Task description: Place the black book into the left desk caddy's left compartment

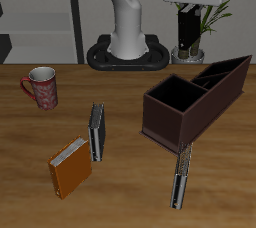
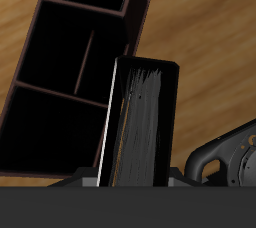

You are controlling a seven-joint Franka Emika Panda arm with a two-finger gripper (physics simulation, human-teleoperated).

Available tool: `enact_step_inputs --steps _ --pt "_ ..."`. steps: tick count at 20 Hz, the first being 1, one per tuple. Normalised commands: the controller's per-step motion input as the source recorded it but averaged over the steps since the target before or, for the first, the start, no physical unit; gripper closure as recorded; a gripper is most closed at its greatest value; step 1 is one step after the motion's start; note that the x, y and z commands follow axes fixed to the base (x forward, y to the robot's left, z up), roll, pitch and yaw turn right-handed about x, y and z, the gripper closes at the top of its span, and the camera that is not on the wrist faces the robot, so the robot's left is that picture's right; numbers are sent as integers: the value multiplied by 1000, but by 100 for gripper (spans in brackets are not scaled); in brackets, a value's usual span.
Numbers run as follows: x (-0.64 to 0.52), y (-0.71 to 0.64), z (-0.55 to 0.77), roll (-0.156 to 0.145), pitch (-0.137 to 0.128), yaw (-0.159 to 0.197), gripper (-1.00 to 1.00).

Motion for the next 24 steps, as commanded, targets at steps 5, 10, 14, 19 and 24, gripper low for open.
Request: enact_step_inputs --steps 5,10,14,19,24 --pt "189 121 -33 -5 40 -39 100" --pt "86 259 -60 28 48 -31 100" --pt "66 259 3 40 6 -17 100" --pt "45 125 -39 15 16 -12 100" --pt "45 159 -32 27 7 8 100"
